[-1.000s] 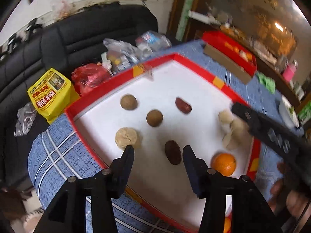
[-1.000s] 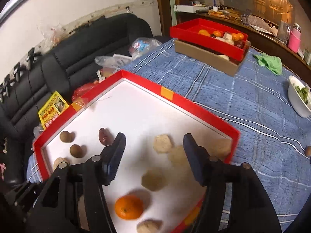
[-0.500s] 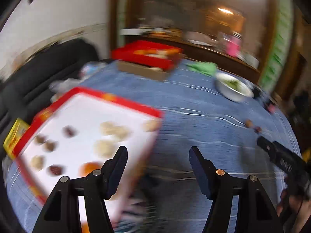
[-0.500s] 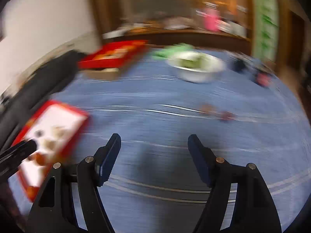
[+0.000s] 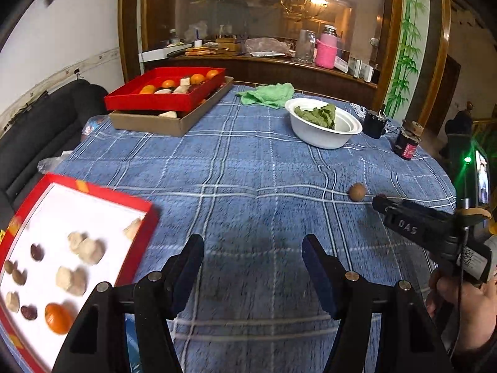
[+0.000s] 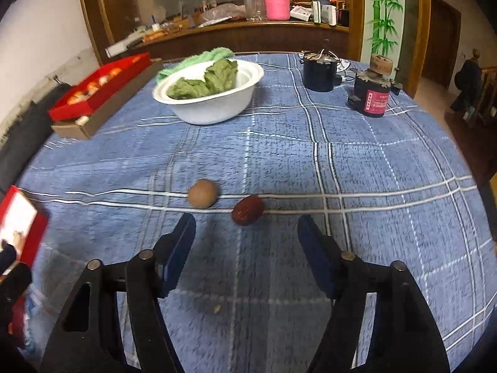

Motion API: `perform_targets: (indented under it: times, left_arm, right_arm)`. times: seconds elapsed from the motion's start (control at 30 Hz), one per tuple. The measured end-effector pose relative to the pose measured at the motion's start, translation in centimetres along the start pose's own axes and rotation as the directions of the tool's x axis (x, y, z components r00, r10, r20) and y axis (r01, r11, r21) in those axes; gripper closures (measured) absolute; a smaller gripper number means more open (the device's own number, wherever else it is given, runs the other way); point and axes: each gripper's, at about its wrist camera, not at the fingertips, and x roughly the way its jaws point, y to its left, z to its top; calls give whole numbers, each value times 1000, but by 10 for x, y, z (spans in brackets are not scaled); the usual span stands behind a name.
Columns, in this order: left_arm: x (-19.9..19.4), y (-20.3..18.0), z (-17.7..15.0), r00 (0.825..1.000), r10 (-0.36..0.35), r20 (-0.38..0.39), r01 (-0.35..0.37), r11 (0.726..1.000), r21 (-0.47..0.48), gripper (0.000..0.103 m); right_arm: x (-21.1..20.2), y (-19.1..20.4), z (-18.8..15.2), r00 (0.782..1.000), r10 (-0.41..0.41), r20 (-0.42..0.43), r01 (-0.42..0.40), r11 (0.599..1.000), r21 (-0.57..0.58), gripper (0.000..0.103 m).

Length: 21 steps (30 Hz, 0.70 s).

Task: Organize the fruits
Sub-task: 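Move both grippers to the tablecloth and grasp a brown round fruit with the left, then grasp the last red date with the right gripper while the left lifts the brown fruit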

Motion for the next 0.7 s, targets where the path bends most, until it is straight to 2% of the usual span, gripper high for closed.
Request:
perform_targets:
  times: [0.03, 0.07, 0.1, 0.23, 0.47, 0.6, 0.7]
  left_arm:
    - [4, -4, 2, 1000, -4, -2, 4, 1000, 5, 39]
    - [8, -7, 5, 1000, -8, -4, 8, 1000, 9, 39]
    - [12, -11, 6, 1000, -12, -4, 12, 1000, 14, 39]
    - [26, -35, 13, 999, -43, -1, 43, 998, 56, 39]
    - [65, -106, 32, 990, -139, -24, 141, 977, 163, 41]
    - [90, -137, 37, 992, -118, -41, 124, 970, 210, 46]
    - [115, -149, 41, 995, -70, -77, 86, 970, 228, 62]
  right_arm:
    - [4, -1, 1, 1000, -4, -9, 4, 1000, 0, 57]
    - [8, -1, 2, 1000, -4, -22, 4, 1000, 0, 74]
    - [13, -1, 2, 999, -6, -38, 6, 1000, -4, 84]
    - [13, -2, -1, 999, -21, -46, 19, 999, -29, 85]
    - [-15, -46, -14, 1000, 6, 23, -8, 995, 97, 85]
    - [-27, -66, -12, 997, 33, 74, -44, 986, 162, 85]
    - [-31, -69, -11, 994, 50, 96, -66, 983, 173, 85]
